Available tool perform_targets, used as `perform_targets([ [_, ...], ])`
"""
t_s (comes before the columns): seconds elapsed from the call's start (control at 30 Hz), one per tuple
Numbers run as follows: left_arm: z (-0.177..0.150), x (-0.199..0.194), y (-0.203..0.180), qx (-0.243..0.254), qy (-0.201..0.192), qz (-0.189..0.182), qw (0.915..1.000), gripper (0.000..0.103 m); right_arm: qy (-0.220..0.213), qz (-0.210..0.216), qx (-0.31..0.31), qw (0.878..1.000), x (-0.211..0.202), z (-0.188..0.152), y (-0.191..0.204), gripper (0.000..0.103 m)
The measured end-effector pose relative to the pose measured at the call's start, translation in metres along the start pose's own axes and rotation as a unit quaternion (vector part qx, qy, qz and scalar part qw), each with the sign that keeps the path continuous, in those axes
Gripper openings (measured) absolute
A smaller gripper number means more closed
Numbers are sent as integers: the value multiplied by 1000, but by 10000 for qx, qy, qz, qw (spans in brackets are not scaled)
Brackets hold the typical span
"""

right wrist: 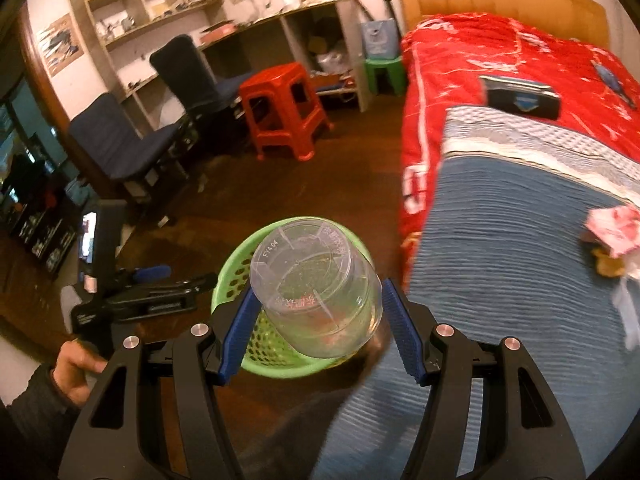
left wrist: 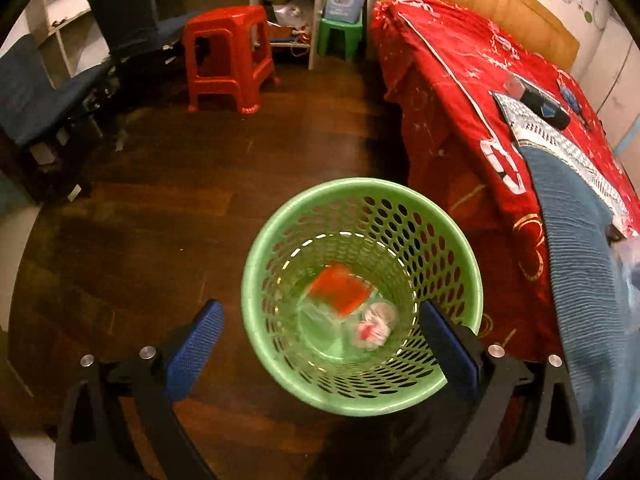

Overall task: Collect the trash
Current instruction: 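Lower the clear cup into the green basket and open the right tool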

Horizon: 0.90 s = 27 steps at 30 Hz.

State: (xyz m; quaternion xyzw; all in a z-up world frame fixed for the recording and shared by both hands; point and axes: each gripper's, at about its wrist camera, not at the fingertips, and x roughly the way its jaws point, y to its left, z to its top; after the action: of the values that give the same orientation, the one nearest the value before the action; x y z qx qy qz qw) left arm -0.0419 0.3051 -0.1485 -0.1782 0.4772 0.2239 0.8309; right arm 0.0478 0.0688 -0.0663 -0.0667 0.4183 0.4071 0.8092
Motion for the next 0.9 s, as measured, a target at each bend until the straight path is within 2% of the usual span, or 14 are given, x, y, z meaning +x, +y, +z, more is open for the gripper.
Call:
perform_targets([
  [0.3,-14,-23,17,-146,-177,49,9997,95,488,247,22,9985,59,8,26,63],
  [0.47,-18,-27,24,-273,-168,32,9995,95,641,233,-89,9976,80,9,39,64],
  [0.53,-19,-28,25,-308,-167,25,9994,95,659,266,-67,9974,85,8,40,74],
  [0.73,-18,-34,19,-278,-228,-8,9994,95,519,274,19,9983,76,5,35,76],
  [0.9,-15,-44,1,-125,-326,-154,9993,95,262,133,18,9996,39,-2,20,76],
])
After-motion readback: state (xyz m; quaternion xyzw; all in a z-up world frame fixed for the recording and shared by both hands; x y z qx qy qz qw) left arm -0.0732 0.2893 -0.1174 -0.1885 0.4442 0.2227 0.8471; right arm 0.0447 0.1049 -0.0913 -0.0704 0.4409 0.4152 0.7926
